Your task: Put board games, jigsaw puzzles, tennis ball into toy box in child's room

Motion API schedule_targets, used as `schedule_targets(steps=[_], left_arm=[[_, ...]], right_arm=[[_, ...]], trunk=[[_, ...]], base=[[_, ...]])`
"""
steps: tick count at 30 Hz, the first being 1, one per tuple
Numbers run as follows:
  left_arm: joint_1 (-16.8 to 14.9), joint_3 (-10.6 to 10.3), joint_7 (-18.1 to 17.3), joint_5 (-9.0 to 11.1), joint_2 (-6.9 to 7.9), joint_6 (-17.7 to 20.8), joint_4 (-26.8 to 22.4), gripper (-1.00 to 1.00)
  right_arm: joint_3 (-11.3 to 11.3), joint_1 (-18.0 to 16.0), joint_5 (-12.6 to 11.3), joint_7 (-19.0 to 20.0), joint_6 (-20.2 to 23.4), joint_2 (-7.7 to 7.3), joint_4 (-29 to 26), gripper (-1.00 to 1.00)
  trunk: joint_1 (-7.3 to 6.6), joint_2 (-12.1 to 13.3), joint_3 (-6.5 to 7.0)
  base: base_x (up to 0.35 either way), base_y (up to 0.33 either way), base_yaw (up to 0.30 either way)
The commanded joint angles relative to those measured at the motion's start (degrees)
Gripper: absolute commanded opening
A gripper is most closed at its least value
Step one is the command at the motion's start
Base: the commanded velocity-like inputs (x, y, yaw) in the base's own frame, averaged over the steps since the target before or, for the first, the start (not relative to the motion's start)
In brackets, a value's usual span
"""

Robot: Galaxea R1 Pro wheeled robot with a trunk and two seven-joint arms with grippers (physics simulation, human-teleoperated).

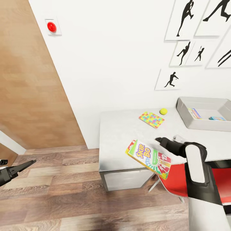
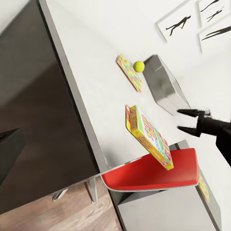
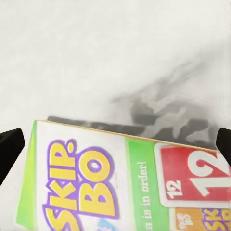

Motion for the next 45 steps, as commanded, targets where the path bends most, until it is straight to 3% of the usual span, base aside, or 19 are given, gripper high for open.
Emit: schedule_targets(steps=[1, 2, 5, 6, 7, 8, 11, 13, 15, 20, 26, 30, 45], left_arm=[[0.0, 0.0, -0.3, -0.1, 0.01, 0.6, 0.0, 1.00], [0.0, 0.0, -0.3, -0.1, 0.01, 0.6, 0.0, 1.00], [0.0, 0.0, -0.3, -0.1, 0.01, 0.6, 0.0, 1.00], [0.0, 0.0, -0.3, -0.1, 0.01, 0.6, 0.0, 1.00], [0.0, 0.0, -0.3, -0.1, -0.01, 0.6, 0.0, 1.00], [0.0, -0.1, -0.3, -0.1, -0.03, 0.6, 0.0, 1.00], [0.0, -0.1, -0.3, -0.1, -0.06, 0.6, 0.0, 1.00], [0.0, -0.2, -0.3, -0.1, -0.12, 0.6, 0.0, 1.00], [0.0, -0.3, -0.3, -0.1, -0.19, 0.6, 0.0, 1.00], [0.0, -0.3, -0.3, -0.1, -0.24, 0.6, 0.0, 1.00], [0.0, -0.4, -0.3, -0.1, -0.37, 0.6, 0.0, 1.00], [0.0, -0.5, -0.3, -0.1, -0.46, 0.6, 0.0, 1.00], [0.0, -0.6, -0.3, -0.1, -0.52, 0.6, 0.1, 1.00]], right_arm=[[-1.5, 0.7, -1.3, 2.2, 0.2, -0.72, -0.1, 1.00], [-4.0, 2.3, -2.5, 8.2, 0.2, -2.46, -0.1, 1.00], [-6.9, 5.0, -4.6, 18.3, 0.2, -5.20, -0.2, 1.00], [-8.1, 6.9, -5.6, 25.4, 0.2, -6.86, -0.2, 1.00], [-8.6, 7.9, -6.0, 28.9, 0.2, -7.56, -0.2, 1.00], [-9.3, 9.9, -6.4, 35.6, 0.2, -8.67, -0.2, 1.00], [-9.9, 13.1, -6.8, 44.5, 0.2, -9.64, -0.2, 1.00], [-10.2, 16.9, -7.0, 52.8, 0.0, -10.16, -0.2, 1.00], [-10.2, 18.7, -7.1, 55.9, -0.5, -10.23, -0.2, 1.00], [-9.5, 20.2, -7.1, 58.4, -1.5, -10.00, -0.2, 1.00], [-3.9, 21.2, -6.7, 59.2, -3.7, -9.86, -0.2, 1.00], [-1.8, 22.7, -6.6, 59.2, -5.8, -9.84, -0.2, 1.00], [-0.8, 24.0, -6.7, 59.7, -7.5, -9.78, -0.2, 1.00]], trunk=[[0.01, -0.1, -0.06], [0.01, -0.1, -0.06], [0.01, -0.1, -0.06], [0.01, -0.1, -0.06], [0.01, -0.1, -0.06], [0.01, -0.1, -0.06], [0.01, -0.1, -0.06], [0.01, -0.1, -0.06], [0.01, -0.1, -0.06], [0.01, -0.1, -0.06], [0.01, -0.1, -0.06], [0.01, -0.1, -0.06], [0.01, -0.1, -0.06]], base=[[0.000, 0.000, 0.000], [0.000, 0.000, 0.000], [0.000, 0.000, 0.000], [0.000, 0.000, 0.000], [0.000, 0.000, 0.000], [0.000, 0.000, 0.000], [0.000, 0.000, 0.000], [0.000, 0.000, 0.000], [0.000, 0.000, 0.000], [0.000, 0.000, 0.000], [0.000, 0.000, 0.000], [0.000, 0.000, 0.000], [0.000, 0.000, 0.000]])
